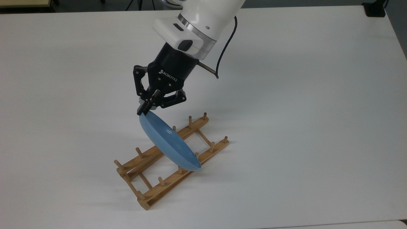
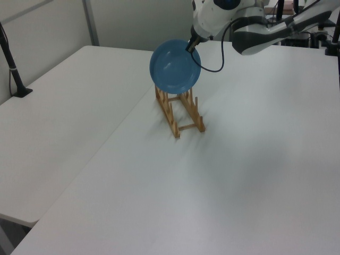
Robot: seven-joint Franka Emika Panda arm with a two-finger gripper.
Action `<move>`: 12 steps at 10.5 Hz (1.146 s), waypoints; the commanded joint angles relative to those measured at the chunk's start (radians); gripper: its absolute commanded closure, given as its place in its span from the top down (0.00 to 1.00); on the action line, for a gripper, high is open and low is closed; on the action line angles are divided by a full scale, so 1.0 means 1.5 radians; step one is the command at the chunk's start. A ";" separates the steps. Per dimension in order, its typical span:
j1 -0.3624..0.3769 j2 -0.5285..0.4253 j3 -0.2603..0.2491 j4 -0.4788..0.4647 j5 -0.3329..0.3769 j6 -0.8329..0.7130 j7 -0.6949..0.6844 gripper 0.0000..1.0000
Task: Place plate in plate rack
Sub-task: 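Lower the plate upright between the rack pegs and open the gripper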
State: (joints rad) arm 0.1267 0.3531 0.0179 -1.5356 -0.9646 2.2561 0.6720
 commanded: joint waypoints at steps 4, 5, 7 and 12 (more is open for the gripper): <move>0.010 0.004 -0.004 -0.019 -0.039 0.020 0.017 0.35; 0.010 0.005 -0.004 -0.018 -0.039 0.020 0.017 0.59; 0.018 0.006 -0.003 -0.016 -0.043 0.020 0.017 0.71; 0.029 0.003 -0.001 0.004 -0.021 0.008 0.017 1.00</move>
State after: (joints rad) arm 0.1574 0.3647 0.0234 -1.5491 -1.0016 2.2596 0.6757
